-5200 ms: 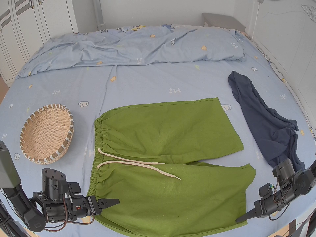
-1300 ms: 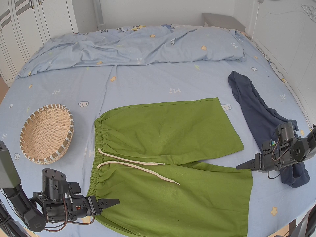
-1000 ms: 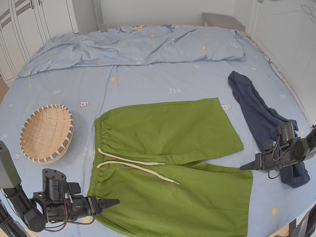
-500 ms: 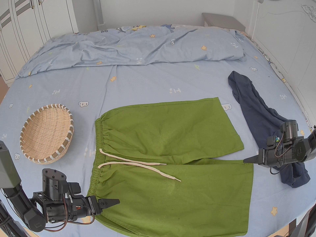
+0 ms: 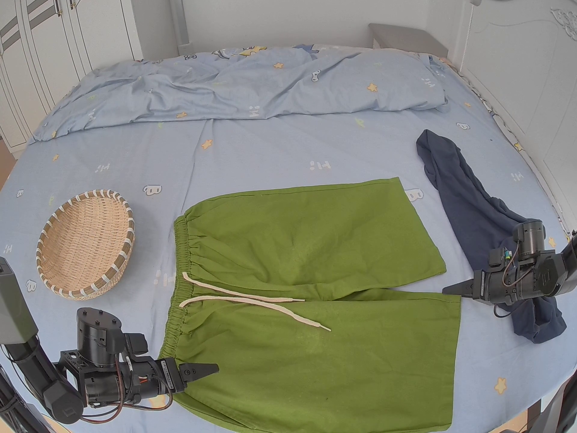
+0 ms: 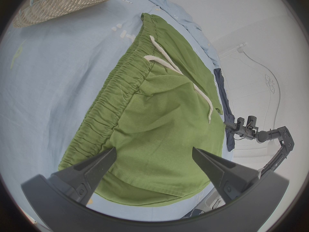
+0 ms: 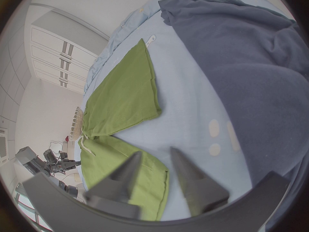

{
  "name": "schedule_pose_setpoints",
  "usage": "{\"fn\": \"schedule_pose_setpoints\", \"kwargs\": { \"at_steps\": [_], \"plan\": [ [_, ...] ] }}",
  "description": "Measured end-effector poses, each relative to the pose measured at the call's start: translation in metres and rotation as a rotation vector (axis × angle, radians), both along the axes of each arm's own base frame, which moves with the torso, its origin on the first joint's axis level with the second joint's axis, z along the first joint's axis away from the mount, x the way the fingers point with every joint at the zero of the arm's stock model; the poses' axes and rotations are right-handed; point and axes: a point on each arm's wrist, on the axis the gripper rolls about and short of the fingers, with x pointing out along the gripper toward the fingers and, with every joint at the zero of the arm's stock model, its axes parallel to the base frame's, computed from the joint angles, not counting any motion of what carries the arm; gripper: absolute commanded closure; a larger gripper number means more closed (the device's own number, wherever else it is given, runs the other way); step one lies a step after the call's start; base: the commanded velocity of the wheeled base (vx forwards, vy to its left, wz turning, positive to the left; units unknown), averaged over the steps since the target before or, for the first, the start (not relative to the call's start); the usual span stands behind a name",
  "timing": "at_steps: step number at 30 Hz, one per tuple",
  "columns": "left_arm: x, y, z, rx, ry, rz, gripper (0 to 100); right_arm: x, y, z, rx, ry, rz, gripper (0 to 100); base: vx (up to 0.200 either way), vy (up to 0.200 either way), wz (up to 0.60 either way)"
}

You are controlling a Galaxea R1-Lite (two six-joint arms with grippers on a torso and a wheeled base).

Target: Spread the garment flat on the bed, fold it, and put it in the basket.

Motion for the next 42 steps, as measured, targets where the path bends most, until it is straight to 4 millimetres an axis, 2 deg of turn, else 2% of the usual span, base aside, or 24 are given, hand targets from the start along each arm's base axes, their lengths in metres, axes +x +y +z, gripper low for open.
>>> {"fn": "schedule_pose_setpoints", "kwargs": {
  "at_steps": [11, 21, 24, 30, 36, 42],
  "plan": [
    [-0.002, 0.001, 0.007, -0.019, -0.024, 0.005, 0, -0.007, 0.001, 0.004, 0.001, -0.067, -0.009, 0, 0.0, 0.0, 0.0],
    [-0.019, 0.007, 0.038, -0.098, -0.123, 0.019, 0, -0.028, -0.002, 0.021, 0.032, -0.09, -0.059, 0, 0.0, 0.0, 0.0],
    [-0.03, 0.011, 0.047, -0.123, -0.129, 0.005, 0, -0.039, -0.002, 0.022, 0.036, -0.082, -0.069, 0, 0.0, 0.0, 0.0],
    [-0.046, 0.027, 0.049, -0.118, -0.067, 0.044, 0, -0.072, 0.001, 0.015, 0.051, -0.028, -0.061, 0, 0.0, 0.0, 0.0],
    [-0.042, 0.045, 0.047, -0.117, -0.058, 0.1, 0, -0.102, 0.01, 0.004, 0.082, 0.038, -0.016, 0, 0.0, 0.0, 0.0],
    [-0.032, 0.061, 0.035, -0.11, -0.009, 0.084, 0, -0.124, 0.019, -0.005, 0.091, 0.073, 0.036, 0, 0.0, 0.0, 0.0]
  ]
}}
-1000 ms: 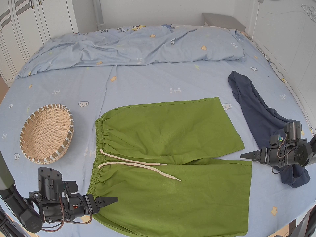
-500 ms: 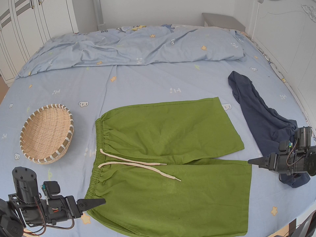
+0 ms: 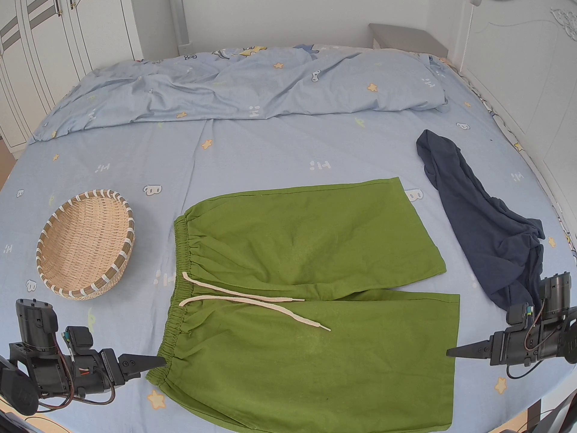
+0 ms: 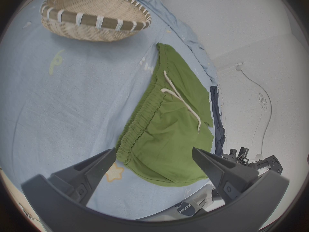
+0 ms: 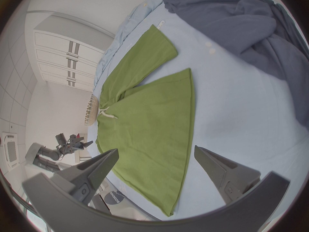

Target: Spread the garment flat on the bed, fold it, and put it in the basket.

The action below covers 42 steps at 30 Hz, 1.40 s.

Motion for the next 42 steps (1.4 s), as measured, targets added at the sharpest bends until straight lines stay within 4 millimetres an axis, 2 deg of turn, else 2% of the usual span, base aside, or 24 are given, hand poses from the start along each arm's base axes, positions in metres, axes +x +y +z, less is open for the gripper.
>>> {"fn": "schedule_pose_setpoints", "kwargs": {
  "at_steps": [9, 20, 21, 33, 42],
  "plan": [
    [0.009, 0.004, -0.022, 0.01, 0.115, -0.042, 0, -0.014, 0.005, -0.008, 0.0, -0.024, 0.029, 0, 0.0, 0.0, 0.0],
    [0.03, -0.001, -0.033, 0.016, 0.098, -0.081, 0, -0.017, 0.005, -0.014, 0.0, -0.028, 0.028, 0, 0.0, 0.0, 0.0],
    [0.031, -0.001, -0.033, 0.014, 0.094, -0.079, 100, -0.017, 0.005, -0.014, 0.0, -0.026, 0.029, 0, 0.0, 0.0, 0.0],
    [0.032, 0.001, -0.038, 0.012, 0.113, -0.071, 100, -0.019, 0.005, -0.016, 0.0, 0.0, 0.035, 0, 0.0, 0.0, 0.0],
    [0.029, 0.001, -0.039, 0.012, 0.122, -0.07, 100, -0.038, 0.009, -0.027, -0.028, 0.17, 0.111, 0, 0.0, 0.0, 0.0]
  ]
}}
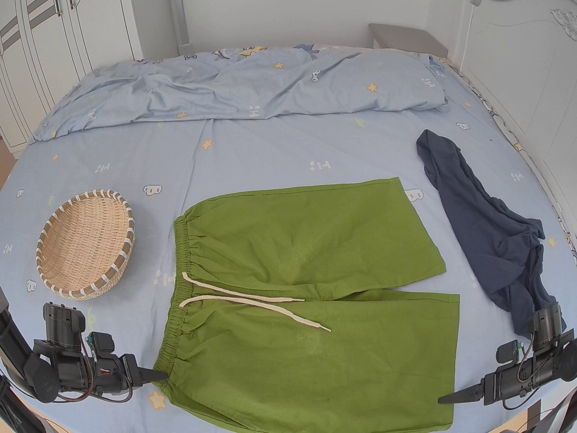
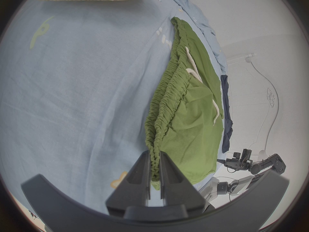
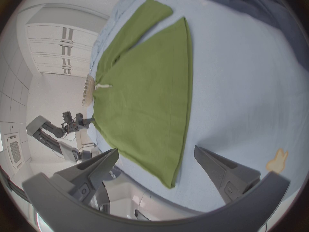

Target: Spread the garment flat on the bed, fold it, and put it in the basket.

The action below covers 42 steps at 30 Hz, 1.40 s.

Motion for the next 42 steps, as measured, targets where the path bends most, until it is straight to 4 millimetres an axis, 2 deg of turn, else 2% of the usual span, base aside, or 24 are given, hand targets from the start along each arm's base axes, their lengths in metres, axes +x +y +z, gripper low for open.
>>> {"fn": "schedule_pose_setpoints", "kwargs": {
  "at_steps": [9, 36, 37, 42],
  "plan": [
    [-0.003, -0.001, 0.001, 0.0, -0.005, -0.007, 100, -0.007, 0.013, -0.003, -0.012, 0.051, 0.118, 0, 0.0, 0.0, 0.0],
    [-0.003, -0.001, 0.006, 0.0, -0.031, -0.007, 100, -0.009, 0.025, -0.011, -0.057, 0.11, 0.209, 0, 0.0, 0.0, 0.0],
    [-0.003, -0.001, 0.006, 0.0, -0.032, -0.007, 100, -0.009, 0.025, -0.011, -0.057, 0.11, 0.21, 100, 0.0, 0.0, 0.0],
    [-0.004, -0.001, 0.007, 0.0, -0.039, -0.006, 100, -0.009, 0.025, -0.012, -0.058, 0.12, 0.207, 100, 0.0, 0.0, 0.0]
  ]
}}
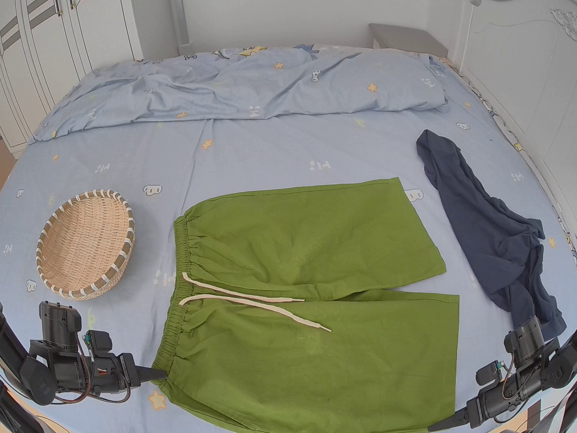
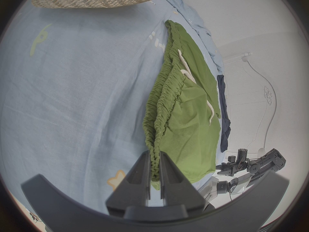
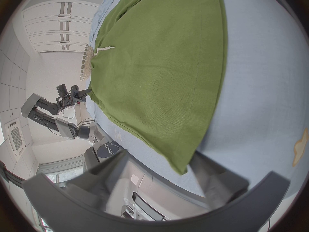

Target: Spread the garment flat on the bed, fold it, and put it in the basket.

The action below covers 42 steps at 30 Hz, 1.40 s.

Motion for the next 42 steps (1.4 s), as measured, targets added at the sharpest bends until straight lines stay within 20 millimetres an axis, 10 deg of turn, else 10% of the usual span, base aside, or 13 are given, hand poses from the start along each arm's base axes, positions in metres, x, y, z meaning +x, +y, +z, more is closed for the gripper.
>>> {"fn": "schedule_pose_setpoints", "kwargs": {
  "at_steps": [21, 32, 42],
  "plan": [
    [0.001, -0.003, 0.012, -0.082, 0.016, 0.078, 100, 0.01, -0.006, 0.013, 0.021, -0.075, -0.093, 100, 0.0, 0.0, 0.0],
    [0.031, -0.014, 0.047, -0.117, 0.074, 0.081, 100, 0.062, -0.005, 0.071, 0.089, -0.248, -0.209, 100, 0.0, 0.0, 0.0],
    [0.078, -0.019, 0.121, -0.133, -0.017, 0.078, 100, 0.121, -0.001, 0.16, 0.135, -0.458, -0.231, 100, 0.0, 0.0, 0.0]
  ]
}}
